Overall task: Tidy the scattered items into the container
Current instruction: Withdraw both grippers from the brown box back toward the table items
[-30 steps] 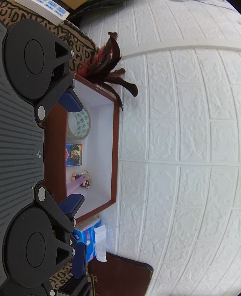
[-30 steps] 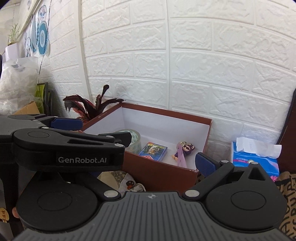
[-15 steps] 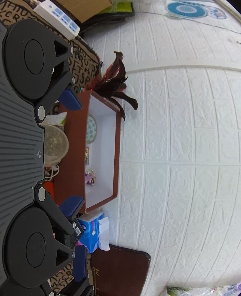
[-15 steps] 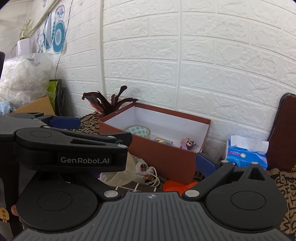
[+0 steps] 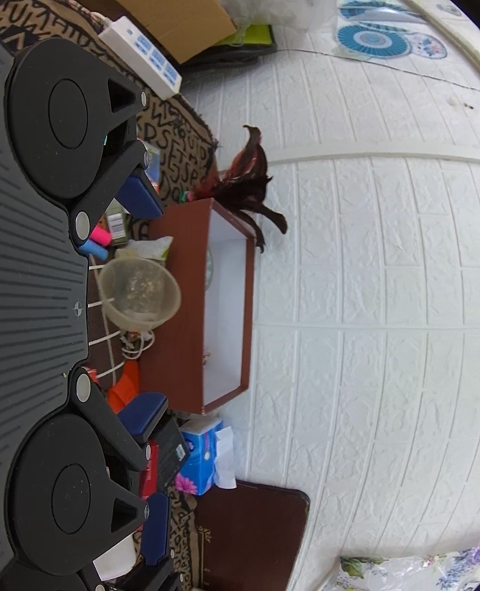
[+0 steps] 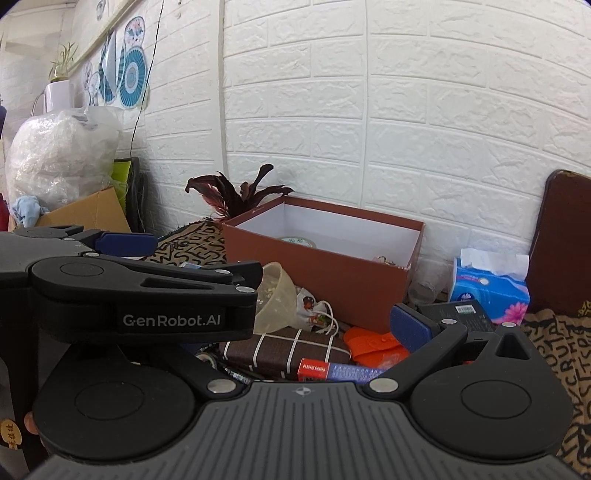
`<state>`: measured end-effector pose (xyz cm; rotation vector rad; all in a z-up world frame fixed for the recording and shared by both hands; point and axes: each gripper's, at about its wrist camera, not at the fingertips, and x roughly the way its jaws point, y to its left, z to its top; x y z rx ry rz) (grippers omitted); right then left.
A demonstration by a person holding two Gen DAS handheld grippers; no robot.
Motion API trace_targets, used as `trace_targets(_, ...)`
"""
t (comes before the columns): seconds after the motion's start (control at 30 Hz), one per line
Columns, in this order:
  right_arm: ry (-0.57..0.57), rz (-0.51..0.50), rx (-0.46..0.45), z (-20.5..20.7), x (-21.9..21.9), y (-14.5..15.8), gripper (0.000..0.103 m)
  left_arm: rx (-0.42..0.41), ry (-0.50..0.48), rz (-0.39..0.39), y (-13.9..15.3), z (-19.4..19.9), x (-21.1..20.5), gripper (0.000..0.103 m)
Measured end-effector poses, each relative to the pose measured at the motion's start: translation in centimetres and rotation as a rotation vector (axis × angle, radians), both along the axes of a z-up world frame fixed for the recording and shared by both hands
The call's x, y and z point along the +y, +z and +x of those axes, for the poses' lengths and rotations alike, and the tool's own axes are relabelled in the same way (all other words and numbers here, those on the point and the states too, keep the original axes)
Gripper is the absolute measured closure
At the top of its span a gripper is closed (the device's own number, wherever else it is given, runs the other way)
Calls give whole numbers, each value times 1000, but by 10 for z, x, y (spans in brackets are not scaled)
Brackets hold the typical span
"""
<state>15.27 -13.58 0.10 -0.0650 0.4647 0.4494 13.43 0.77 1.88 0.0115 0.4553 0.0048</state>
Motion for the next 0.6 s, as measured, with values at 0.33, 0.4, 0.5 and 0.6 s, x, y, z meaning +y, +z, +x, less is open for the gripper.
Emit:
trace_targets(0.33,7,-7,47,-29,4,-26,1,81,21,-20,-29,-25,3,0)
trace_targets(0.4,11,0,47,-33,4,-28,1,96,25,-45,-33,-29,6,0)
trace_targets(0.5,12,20,55,-39,4,-34,1,118,26,-60,-40,-34,7,0)
trace_targets(0.6,13,17,61,-44,4,-41,1,126,27,-35,-46,-39,6,0)
